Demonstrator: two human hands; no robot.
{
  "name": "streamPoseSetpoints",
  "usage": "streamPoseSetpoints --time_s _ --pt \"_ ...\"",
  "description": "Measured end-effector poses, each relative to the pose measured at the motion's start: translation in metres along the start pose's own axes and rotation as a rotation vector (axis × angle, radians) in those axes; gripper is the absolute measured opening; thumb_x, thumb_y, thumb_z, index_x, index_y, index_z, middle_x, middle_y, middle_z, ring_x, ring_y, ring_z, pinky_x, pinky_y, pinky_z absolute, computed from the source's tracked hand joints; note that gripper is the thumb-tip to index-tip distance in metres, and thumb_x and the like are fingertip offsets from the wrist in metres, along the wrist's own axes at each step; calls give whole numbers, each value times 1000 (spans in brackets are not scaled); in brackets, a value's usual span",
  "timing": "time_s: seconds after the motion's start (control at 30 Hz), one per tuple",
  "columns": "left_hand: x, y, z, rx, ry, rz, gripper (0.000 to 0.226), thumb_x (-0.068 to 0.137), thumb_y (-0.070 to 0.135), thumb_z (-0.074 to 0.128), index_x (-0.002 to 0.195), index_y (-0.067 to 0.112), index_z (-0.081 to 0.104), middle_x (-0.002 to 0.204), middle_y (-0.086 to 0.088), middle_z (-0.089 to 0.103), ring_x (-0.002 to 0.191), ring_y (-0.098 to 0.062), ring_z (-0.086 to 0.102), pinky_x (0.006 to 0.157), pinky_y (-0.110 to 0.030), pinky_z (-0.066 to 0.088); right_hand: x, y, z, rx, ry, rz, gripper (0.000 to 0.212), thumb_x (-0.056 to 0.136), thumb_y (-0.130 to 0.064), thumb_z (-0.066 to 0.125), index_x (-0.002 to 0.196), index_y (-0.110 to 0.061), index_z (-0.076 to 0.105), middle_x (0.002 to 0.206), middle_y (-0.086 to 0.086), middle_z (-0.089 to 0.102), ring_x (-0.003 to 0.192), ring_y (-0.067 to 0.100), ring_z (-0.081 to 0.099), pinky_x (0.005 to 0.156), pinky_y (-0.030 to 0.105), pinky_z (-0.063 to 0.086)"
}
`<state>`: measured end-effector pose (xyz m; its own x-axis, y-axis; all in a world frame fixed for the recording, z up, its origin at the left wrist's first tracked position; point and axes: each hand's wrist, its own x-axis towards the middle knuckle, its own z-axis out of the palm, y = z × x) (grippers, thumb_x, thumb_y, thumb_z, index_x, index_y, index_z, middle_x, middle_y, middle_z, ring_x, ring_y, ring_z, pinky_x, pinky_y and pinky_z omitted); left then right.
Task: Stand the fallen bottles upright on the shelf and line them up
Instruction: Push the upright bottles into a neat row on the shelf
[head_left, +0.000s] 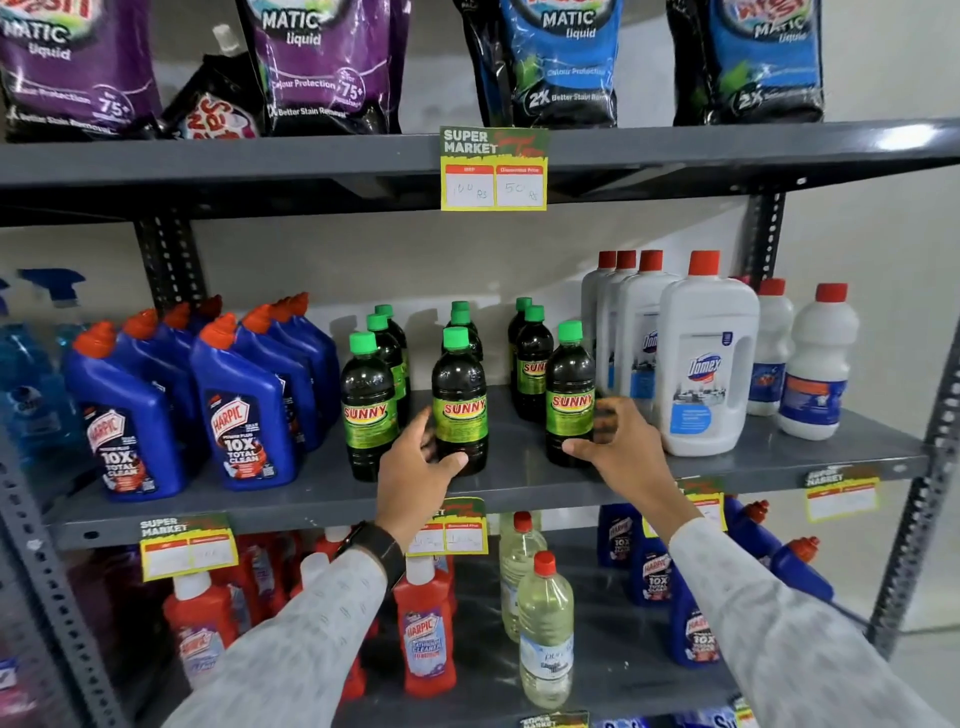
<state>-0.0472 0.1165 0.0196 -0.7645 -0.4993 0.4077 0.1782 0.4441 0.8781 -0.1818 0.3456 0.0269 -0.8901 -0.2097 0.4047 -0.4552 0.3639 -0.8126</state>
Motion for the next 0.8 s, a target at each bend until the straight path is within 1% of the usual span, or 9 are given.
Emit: streamPoseSetpoints --time_s 0.1,0.27,0.37,0.43,0.5,0.57,0.6,0.7,0.8 --pt "1 -3 1 -9 8 9 83 84 3 76 154 23 38 143 0 58 119 -5 58 105 -25 45 1 -1 3 18 -22 -11 71 74 -25 94 132 -14 55 110 -5 69 98 13 69 91 33 57" --pt "1 -3 2 -16 16 6 82 84 2 76 154 24 38 132 6 56 115 -4 57 105 -27 45 3 -4 9 39 -50 -19 67 74 -23 94 130 -16 57 106 -8 69 95 7 68 91 33 58" --pt "1 -2 2 -15 20 4 83 84 4 77 154 24 38 141 -2 59 117 -5 57 106 -29 46 4 -5 11 32 -54 -19 70 74 -24 94 132 -15 56 106 -9 69 94 6 67 89 31 57" --pt "0 -1 2 -8 16 0 84 84 5 77 155 23 36 145 -7 58 118 -6 57 105 -28 46 4 -4 12 24 -62 -22 79 73 -29 94 139 -14 51 114 -5 70 100 10 68 95 34 56" --pt "0 -1 2 -8 16 -5 88 83 7 79 157 21 33 149 -7 54 124 -9 56 106 -29 45 2 -5 13 2 -74 -29 97 71 -36 95 149 -15 42 131 1 66 117 19 65 104 36 51" --pt "1 -2 2 -5 19 -1 92 82 11 81 158 22 31 152 -7 53 130 -12 56 111 -34 46 2 -7 14 -21 -88 -39 108 68 -40 95 155 -14 36 144 4 60 130 23 57 107 33 45" --pt "1 -2 3 1 17 -1 93 81 13 82 158 23 31 152 -7 53 131 -13 57 113 -38 46 2 -7 14 -29 -91 -40 109 68 -40 95 155 -14 36 145 4 59 130 22 57 106 32 45" --pt "0 -1 3 26 28 -7 90 81 11 82 157 22 34 149 -8 56 124 -11 58 111 -35 46 3 -5 16 -30 -78 -38 95 69 -38 95 147 -15 46 135 1 66 113 14 61 97 28 48" --pt "-3 2 4 32 35 -6 86 83 6 79 155 20 36 148 -10 57 118 -8 56 105 -28 44 3 -3 16 -38 -76 -45 81 73 -35 93 141 -16 54 128 -1 71 110 13 64 97 30 51"
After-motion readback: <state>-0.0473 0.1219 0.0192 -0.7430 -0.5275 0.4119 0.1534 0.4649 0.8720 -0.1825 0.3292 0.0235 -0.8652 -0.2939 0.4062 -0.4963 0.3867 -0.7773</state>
